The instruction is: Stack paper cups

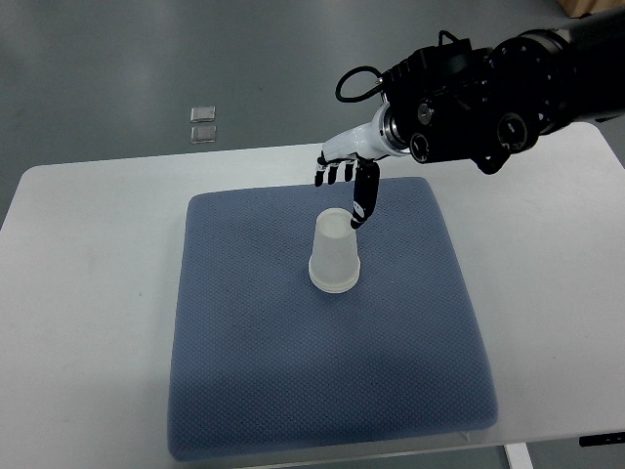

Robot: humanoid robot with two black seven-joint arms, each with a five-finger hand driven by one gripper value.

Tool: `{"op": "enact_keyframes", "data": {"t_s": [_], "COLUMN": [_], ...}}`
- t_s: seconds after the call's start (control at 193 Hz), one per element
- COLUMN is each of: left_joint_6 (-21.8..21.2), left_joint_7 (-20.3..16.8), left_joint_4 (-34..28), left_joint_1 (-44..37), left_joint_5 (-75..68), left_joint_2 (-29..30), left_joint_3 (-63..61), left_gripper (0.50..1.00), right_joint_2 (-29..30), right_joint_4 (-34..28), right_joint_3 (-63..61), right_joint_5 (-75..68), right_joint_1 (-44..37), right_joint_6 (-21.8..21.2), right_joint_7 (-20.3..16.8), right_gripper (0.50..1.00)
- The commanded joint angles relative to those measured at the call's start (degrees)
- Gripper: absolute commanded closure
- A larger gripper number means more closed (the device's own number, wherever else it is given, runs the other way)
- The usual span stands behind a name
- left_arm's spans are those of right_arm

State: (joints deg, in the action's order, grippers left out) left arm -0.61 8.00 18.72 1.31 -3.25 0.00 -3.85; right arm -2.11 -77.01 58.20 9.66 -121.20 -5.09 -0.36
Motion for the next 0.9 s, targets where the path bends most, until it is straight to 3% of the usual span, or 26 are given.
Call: {"op": "enact_keyframes", "data": {"t_s": [0.0,0.233,0.419,0.693,0.895], "left_joint_6": [0.0,0.0,0.0,0.0,0.0], "left_joint_7": [0.0,0.0,0.0,0.0,0.0], "left_joint_4": [0.0,0.1,0.0,0.0,0.1], "left_joint_1": [0.0,-0.1,0.0,0.0,0.0], "left_joint_5": [0.0,0.0,0.0,0.0,0.0], "left_joint_2": [0.0,0.0,0.0,0.0,0.0], "left_joint_3": [0.0,0.0,-0.1,-0.1,-0.1], "left_gripper": [0.500,0.500,0.500,0.500,0.500], "right_joint_2": [-0.3,-1.3,-6.9,-19.6,-20.1], "right_joint_4": [0.0,1.0,4.8,14.3,25.8], "right_joint_3": [0.0,-1.0,-6.5,-30.2,-54.2], "right_joint_5": [-0.1,-2.3,-6.0,-7.4,-11.5], "right_joint_1": [0.1,2.2,7.6,27.7,45.4], "right_joint_6": [0.1,3.5,8.3,12.9,13.4], "right_joint_7": [0.1,0.4,0.8,3.6,6.4], "right_gripper": [0.636,0.636,0.636,0.636,0.636]}}
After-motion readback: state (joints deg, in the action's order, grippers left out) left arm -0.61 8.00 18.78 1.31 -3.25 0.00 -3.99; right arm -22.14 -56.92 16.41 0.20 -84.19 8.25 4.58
